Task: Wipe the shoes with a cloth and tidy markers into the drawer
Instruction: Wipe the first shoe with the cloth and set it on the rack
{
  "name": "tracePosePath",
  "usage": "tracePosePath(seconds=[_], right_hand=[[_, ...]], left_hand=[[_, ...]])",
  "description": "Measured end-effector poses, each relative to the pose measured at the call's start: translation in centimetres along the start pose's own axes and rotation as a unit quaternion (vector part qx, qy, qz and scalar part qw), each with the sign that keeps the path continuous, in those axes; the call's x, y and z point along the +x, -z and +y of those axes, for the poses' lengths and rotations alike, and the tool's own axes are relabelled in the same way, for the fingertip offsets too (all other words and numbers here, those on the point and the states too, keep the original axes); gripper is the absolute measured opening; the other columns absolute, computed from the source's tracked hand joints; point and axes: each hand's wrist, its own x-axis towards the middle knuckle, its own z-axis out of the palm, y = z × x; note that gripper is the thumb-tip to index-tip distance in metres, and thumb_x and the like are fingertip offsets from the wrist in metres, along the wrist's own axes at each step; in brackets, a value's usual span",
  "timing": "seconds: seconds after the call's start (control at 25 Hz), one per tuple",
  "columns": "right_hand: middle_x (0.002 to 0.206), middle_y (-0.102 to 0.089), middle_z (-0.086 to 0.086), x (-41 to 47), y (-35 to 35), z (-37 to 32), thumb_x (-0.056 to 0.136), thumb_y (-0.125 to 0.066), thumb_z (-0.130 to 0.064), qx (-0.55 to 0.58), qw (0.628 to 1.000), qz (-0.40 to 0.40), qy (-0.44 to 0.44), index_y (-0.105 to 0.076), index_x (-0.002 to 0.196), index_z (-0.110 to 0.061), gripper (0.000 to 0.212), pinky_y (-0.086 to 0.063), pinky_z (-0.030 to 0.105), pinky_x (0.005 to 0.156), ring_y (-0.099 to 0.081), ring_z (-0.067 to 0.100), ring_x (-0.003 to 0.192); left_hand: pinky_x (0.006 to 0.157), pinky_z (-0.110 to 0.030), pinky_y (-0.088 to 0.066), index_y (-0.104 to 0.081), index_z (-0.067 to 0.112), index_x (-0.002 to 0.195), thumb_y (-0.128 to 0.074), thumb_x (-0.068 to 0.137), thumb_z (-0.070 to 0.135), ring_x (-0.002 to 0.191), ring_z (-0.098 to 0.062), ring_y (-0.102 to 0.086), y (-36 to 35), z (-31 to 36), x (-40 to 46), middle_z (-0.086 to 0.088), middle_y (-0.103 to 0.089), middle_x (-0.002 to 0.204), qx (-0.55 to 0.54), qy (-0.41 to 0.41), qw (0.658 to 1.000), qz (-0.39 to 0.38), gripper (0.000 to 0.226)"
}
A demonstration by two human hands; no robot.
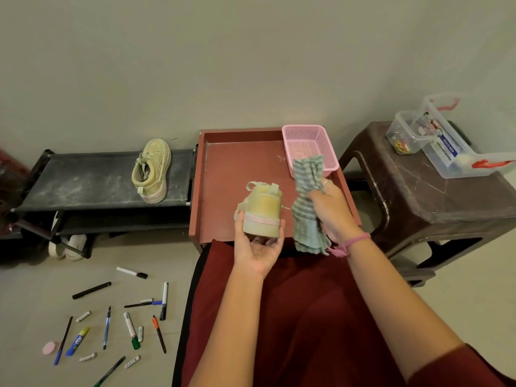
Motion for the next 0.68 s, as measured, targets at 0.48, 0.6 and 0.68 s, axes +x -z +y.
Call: tracePosePath(seconds=[0.48, 0.6, 0.68], right_hand=[[0.157, -0.018, 0.014, -6.6, -7.2, 1.6, 0.095, -0.025, -0.01, -0.318, 0.913, -0.034, 0.254, -0.024, 0.148, -0.003, 0.053, -0.018, 0.039, 0.119, -0.012, 0.024, 0.147], [0.15, -0.038, 0.011, -5.3, -7.8, 1.5, 0.096, -0.039, -0.01, -0.197, 0.961, -0.026, 0.194, -0.037, 0.145, -0.012, 0.049, -0.034, 0.033, 0.112, -0.037, 0.023, 0.139], [0.129, -0.057, 0.009, -4.0, -7.7, 2.0, 0.092, -0.039, -0.002, -0.12, 0.989, -0.042, 0.069, -0.051, 0.13, -0.011, 0.041, -0.045, 0.03, 0.096, -0.054, 0.026, 0.119]], left_hand=[[0.06, -0.038, -0.06, -0.076, 0.003, 0.093, -0.061, 0.087, 0.047, 0.085, -0.028, -0.073, 0.6, 0.9, 0.6, -0.015, -0.072, 0.104, 0.07, -0.039, 0.996, -0.039, 0.047], [0.069, -0.037, -0.061, -0.067, 0.006, 0.11, -0.064, 0.084, 0.047, 0.089, -0.025, -0.065, 0.5, 1.6, 0.8, -0.014, -0.066, 0.109, 0.055, -0.044, 0.997, -0.025, 0.049], [0.079, -0.037, -0.055, -0.061, 0.005, 0.113, -0.068, 0.079, 0.047, 0.085, -0.025, -0.059, 1.0, 1.7, 0.8, -0.016, -0.061, 0.102, 0.039, -0.029, 0.999, -0.005, 0.055]])
